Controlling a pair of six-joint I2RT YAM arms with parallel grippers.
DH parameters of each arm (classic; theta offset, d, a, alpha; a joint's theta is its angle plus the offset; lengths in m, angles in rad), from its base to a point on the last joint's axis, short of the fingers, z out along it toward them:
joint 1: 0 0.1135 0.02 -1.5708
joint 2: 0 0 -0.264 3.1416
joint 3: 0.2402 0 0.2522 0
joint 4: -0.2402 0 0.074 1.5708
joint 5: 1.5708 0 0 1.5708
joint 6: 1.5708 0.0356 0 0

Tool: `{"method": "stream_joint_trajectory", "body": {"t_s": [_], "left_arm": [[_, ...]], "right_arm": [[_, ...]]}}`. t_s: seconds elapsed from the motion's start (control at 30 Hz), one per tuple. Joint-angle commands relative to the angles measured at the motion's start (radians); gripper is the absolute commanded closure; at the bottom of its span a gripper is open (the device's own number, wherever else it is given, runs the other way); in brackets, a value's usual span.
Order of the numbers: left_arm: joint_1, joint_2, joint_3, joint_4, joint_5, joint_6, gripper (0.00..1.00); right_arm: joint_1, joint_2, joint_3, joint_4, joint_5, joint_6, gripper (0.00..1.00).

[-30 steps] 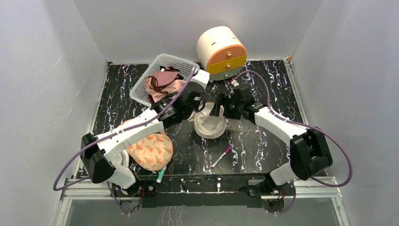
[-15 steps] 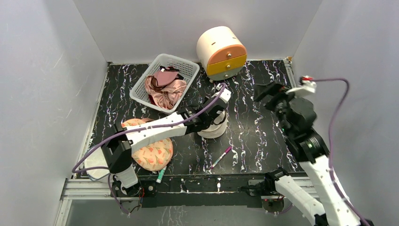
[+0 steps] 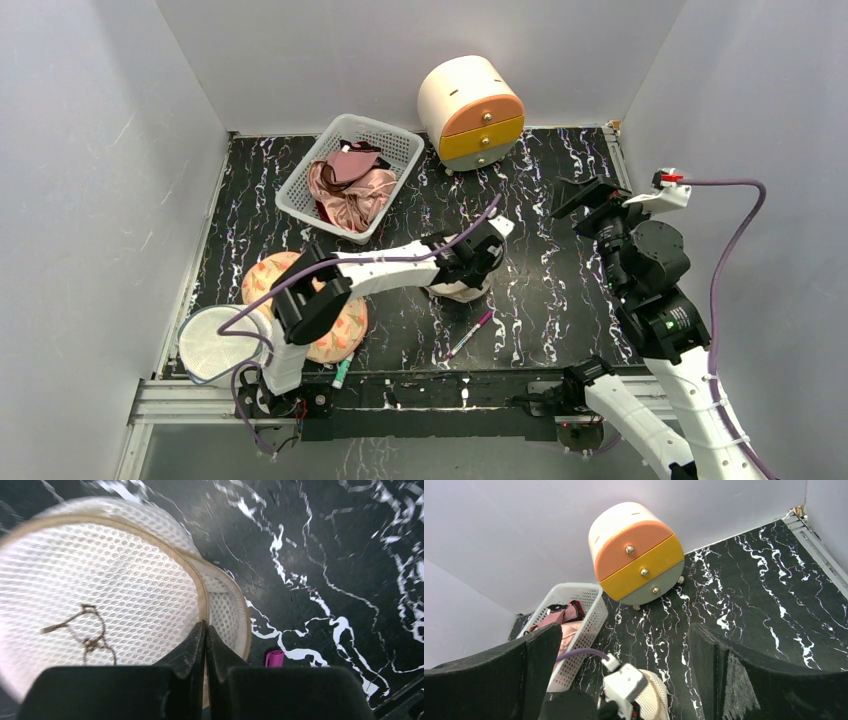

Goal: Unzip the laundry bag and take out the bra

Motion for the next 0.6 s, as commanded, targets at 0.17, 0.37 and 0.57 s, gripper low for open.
{"method": "stream_joint_trajectory", "body": {"t_s": [0.17,0.37,0.57], "left_arm": [[0.032,0.107,0.021,0.041,0.164,-0.078,1.00],[0.042,-0.014,-0.012,0.033,0.152,-0.066,0.60],[0.180,-0.197,-0.083,0.062,0.274,-0.111,0.22]], "right_arm": [[0.002,0.000,0.010,0.019,-0.040,-0.021,0.02],[0.002,0.018,0.000,0.005,-0.063,-0.032,0.02],[0.002,0.060,0.000,0.010,-0.106,-0.050,0.02]]}}
